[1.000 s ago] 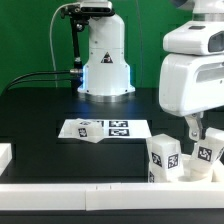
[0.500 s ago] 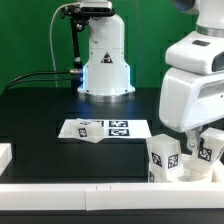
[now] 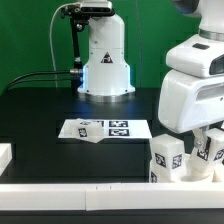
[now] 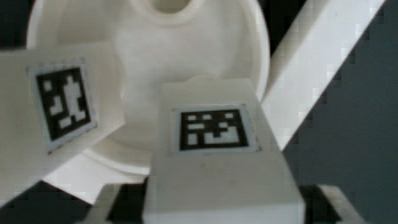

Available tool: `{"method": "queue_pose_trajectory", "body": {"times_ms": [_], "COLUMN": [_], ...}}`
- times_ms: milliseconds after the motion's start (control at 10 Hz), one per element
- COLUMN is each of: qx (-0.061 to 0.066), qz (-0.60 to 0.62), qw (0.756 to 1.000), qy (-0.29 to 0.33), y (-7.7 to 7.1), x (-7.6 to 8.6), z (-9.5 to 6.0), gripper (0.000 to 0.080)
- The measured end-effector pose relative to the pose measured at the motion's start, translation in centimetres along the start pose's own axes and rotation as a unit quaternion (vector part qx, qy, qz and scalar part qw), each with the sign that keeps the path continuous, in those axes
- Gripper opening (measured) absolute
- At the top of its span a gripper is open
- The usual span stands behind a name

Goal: Assemble stool

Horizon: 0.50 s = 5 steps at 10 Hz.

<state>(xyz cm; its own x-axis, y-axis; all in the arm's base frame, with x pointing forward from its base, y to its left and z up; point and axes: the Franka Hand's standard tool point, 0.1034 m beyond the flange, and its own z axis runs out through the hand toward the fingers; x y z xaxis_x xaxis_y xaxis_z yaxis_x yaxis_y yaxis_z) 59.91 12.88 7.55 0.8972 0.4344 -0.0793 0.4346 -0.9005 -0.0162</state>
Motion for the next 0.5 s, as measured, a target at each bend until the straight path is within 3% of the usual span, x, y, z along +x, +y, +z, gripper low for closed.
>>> {"method": "queue_pose_trajectory", "body": {"times_ms": [300,500], "qx": [-0.001,0.005], "qz": [0.133,0.325], "qw": [0.991,0.945], "qy": [0.003,0.018], "y": [0.64,0.71], "x": [-0.07,-0.03], "z": [-0.02,0.13], "gripper": [0.0334,0.0334]}}
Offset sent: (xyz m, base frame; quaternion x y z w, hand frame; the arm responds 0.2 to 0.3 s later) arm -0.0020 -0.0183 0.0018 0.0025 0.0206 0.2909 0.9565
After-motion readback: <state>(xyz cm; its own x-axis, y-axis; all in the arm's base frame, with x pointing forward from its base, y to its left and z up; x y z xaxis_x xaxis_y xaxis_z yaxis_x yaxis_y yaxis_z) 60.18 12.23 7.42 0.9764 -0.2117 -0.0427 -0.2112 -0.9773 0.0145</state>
